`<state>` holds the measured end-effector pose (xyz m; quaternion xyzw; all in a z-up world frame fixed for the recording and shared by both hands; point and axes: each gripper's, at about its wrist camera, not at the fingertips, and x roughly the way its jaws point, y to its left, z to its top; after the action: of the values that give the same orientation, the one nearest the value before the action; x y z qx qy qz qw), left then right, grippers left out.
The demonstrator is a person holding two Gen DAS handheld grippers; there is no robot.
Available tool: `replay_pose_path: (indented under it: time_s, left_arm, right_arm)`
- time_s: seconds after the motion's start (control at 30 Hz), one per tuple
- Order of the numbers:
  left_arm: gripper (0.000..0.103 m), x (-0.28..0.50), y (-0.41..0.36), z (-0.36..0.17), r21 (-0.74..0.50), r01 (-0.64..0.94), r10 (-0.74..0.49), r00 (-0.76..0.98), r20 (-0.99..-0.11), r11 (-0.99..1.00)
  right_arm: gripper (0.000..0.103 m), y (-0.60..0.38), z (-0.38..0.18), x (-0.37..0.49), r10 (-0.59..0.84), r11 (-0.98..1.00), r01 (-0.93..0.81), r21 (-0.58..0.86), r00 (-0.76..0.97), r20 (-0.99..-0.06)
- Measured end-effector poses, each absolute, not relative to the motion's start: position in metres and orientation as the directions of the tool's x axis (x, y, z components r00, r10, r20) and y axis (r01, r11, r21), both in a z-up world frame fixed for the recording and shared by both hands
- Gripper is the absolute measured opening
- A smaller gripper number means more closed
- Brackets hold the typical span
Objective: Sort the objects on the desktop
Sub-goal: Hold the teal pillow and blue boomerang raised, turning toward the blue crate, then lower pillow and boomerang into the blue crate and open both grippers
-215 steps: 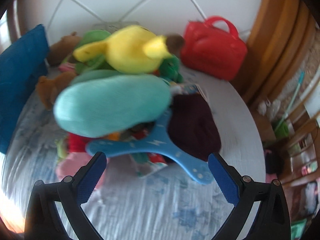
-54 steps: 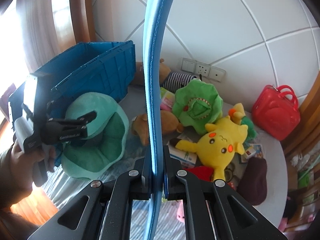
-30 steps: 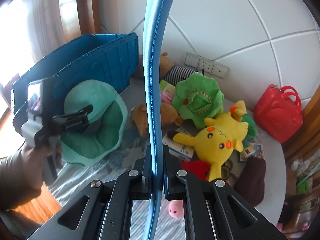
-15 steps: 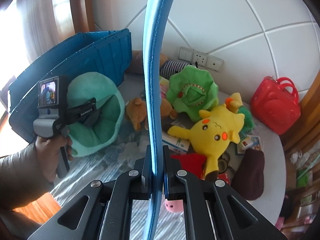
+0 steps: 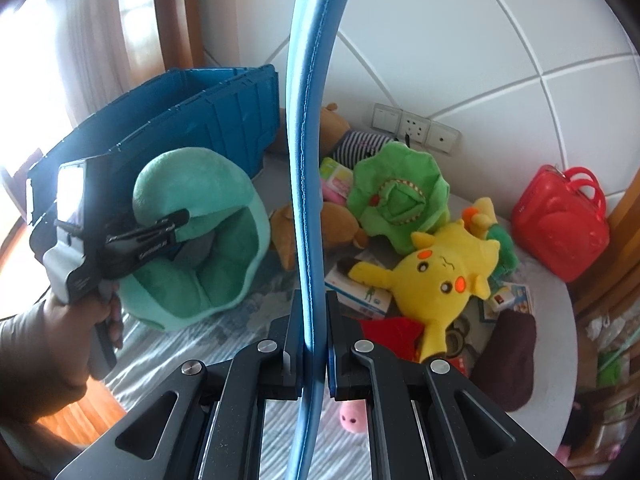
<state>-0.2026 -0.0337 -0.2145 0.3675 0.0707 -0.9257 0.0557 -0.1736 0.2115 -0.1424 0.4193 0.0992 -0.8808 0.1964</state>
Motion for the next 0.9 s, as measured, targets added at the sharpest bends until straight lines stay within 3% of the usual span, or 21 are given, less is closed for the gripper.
replay_pose_path:
  time_s: [0.43,0.9]
  left_arm:
    - [0.051,-0.151,-0.044,-0.093,-0.127,0.056,0.024,-0.83,-0.557,-0.99]
    - [0.051,-0.107,-0.135,0.027,-0.152,0.076,-0.017,-0.935,-0.354,-0.985]
  right_arm:
    - [0.008,0.191,-0.107,-0.158,-0.301,-0.893,0.45,-0.02,-0.63,-0.716]
    - [0.008,0.111,-0.044,-0.155,-0.383,-0.851,0.522,-0.056,-0.69,-0.615]
